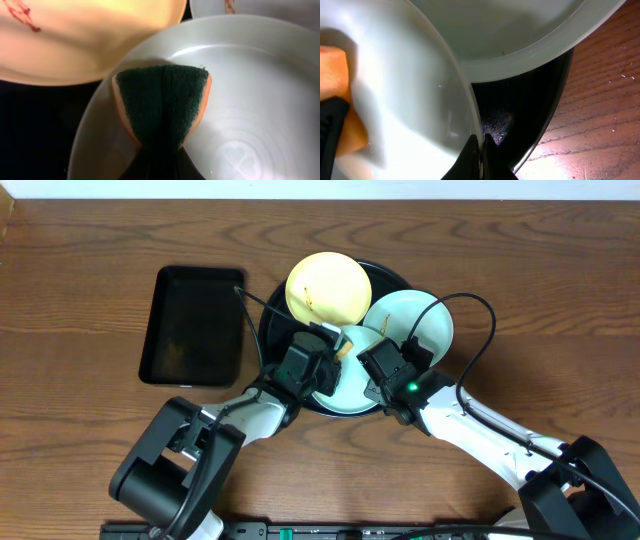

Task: Clean dirty plates on tray and stack at the side
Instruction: 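Return the sponge to the small black tray with the left gripper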

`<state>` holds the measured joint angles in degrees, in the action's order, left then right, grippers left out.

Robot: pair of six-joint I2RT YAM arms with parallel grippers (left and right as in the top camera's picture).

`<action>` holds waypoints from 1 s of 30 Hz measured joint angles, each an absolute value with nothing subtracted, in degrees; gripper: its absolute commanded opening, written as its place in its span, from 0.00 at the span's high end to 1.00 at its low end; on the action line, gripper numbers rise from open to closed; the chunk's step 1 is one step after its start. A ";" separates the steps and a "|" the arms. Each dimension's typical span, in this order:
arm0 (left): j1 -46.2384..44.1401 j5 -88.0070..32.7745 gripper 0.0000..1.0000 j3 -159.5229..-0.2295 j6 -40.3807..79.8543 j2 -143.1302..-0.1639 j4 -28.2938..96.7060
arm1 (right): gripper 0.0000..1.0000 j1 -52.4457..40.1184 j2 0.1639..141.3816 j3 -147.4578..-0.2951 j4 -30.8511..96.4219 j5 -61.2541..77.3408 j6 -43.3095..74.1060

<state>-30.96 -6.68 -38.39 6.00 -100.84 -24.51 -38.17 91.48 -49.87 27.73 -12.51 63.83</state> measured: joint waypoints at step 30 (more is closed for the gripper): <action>-30.11 -6.00 0.92 -38.28 4.03 -107.31 -42.81 | 0.99 -38.17 91.48 -49.87 27.40 -12.88 63.81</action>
